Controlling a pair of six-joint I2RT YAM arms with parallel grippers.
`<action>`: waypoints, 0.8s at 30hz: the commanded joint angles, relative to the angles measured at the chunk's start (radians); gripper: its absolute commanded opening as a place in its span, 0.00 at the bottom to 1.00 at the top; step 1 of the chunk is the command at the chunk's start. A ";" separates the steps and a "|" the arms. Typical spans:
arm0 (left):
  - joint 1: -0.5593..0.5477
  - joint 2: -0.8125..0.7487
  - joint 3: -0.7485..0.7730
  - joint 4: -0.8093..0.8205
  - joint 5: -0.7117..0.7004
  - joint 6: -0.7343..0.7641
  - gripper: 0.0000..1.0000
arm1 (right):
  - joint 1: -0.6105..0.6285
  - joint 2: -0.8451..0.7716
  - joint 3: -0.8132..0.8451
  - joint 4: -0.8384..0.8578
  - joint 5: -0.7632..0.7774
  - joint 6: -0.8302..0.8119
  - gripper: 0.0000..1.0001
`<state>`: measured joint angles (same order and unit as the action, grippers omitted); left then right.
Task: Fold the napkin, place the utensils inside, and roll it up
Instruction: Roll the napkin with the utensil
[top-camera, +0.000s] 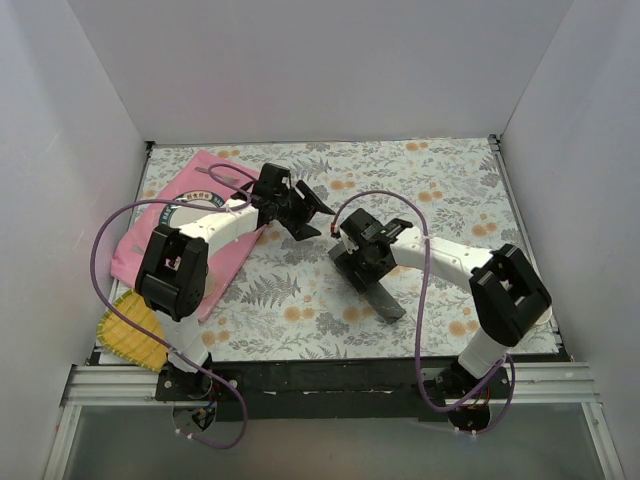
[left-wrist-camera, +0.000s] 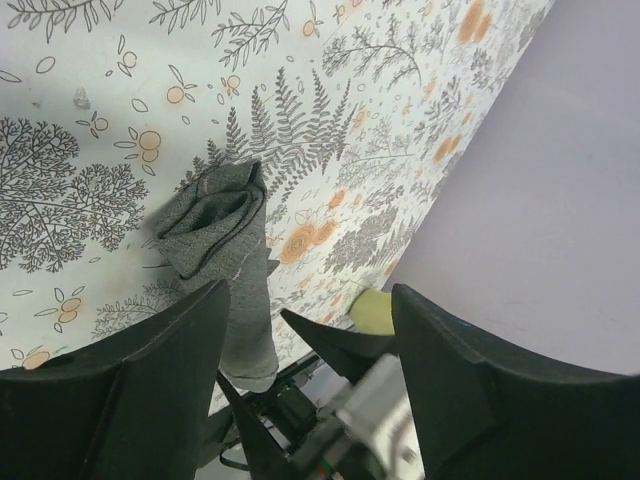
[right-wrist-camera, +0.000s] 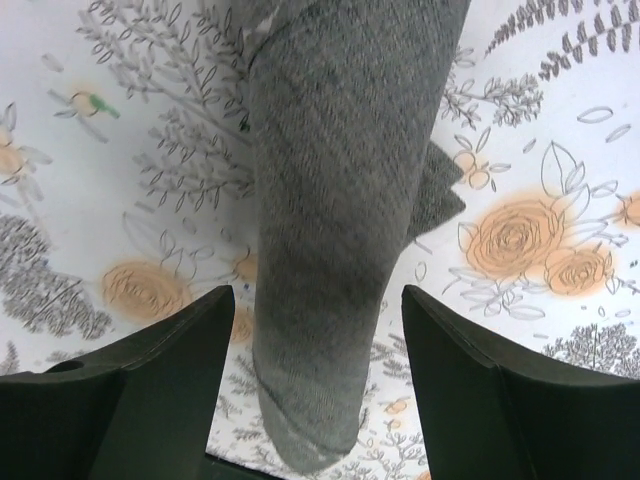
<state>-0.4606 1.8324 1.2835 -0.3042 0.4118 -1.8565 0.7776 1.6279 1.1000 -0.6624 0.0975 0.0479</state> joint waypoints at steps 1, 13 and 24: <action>0.002 -0.071 -0.023 -0.026 -0.016 -0.001 0.65 | 0.022 0.093 0.058 0.067 0.056 -0.045 0.73; 0.019 -0.076 -0.029 -0.021 0.007 0.013 0.66 | 0.008 0.171 0.107 0.083 -0.010 -0.040 0.41; 0.056 -0.113 -0.039 -0.024 0.053 0.048 0.66 | -0.176 0.305 0.120 0.176 -0.793 0.009 0.32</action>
<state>-0.4152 1.7947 1.2499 -0.3183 0.4267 -1.8290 0.6460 1.8645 1.2057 -0.5495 -0.3534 0.0200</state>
